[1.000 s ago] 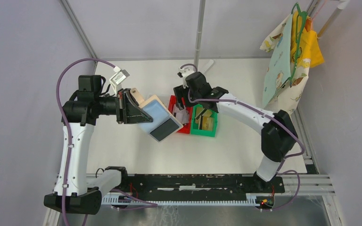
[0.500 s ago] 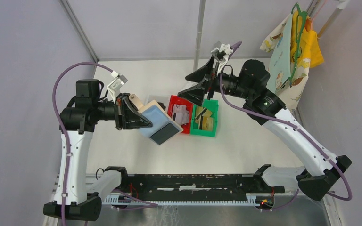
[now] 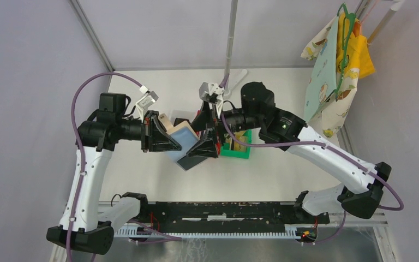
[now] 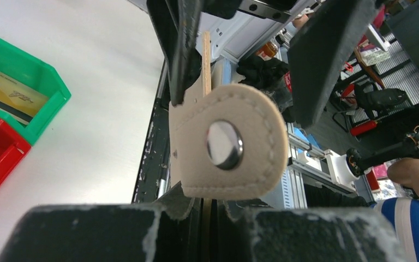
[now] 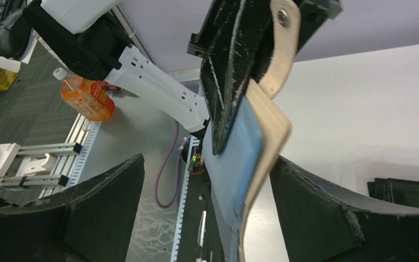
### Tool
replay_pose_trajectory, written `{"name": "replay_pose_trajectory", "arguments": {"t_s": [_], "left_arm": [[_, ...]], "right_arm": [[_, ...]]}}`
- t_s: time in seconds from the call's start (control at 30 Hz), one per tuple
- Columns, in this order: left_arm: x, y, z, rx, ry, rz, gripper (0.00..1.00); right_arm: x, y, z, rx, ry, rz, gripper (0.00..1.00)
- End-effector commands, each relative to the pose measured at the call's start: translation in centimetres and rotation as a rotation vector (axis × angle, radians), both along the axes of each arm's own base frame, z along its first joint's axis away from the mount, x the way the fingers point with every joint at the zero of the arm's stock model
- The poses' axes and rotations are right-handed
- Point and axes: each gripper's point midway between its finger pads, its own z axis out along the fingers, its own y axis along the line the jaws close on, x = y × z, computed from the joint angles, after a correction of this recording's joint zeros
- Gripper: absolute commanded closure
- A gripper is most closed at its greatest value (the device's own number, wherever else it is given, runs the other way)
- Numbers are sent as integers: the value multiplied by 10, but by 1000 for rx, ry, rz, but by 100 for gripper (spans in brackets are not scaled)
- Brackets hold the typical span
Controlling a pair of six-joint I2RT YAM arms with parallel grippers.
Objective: Take the credit cards out of the card holder
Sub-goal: Remove the credit card from the card holder.
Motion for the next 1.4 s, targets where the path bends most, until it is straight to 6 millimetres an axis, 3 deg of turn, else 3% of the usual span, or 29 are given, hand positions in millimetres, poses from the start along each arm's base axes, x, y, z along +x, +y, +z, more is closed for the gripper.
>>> {"name": "replay_pose_trajectory", "arguments": {"t_s": [0.0, 0.1, 0.2, 0.37, 0.5, 0.77, 0.87, 0.9, 0.97, 1.13, 1.33, 1.37], "left_arm": [[0, -3, -1, 9, -58, -30, 98], [-3, -3, -2, 20, -61, -40, 98], [-8, -5, -6, 46, -80, -62, 98], [-17, -6, -15, 105, -100, -102, 98], [-16, -4, -16, 133, -115, -101, 92], [-15, -3, -9, 149, -181, -88, 43], [-19, -2, -7, 140, -203, -91, 12], [-21, -2, -7, 135, -215, -94, 7], [-21, -2, -5, 121, -245, -86, 1], [-17, -6, -4, 63, -288, -28, 0], [-15, -10, 6, -12, -263, 54, 10], [-16, -11, 7, -18, -250, 43, 12]], "right_arm": [[-2, 8, -9, -99, -119, 3, 14], [-6, 15, -22, -156, -135, 23, 24], [-7, 18, -27, -169, -139, 32, 46], [-9, 16, -22, -148, -169, 39, 80], [-9, 12, -17, -140, -182, 26, 98], [-2, 4, -3, -112, -204, -52, 100], [3, 2, 7, -82, -204, -96, 100], [4, 2, 14, -56, -197, -116, 100], [4, 1, 27, 9, -168, -145, 100], [12, -7, 67, 291, -8, -285, 100], [2, -21, 74, 590, 259, -247, 100], [4, -20, 67, 601, 303, -254, 100]]}}
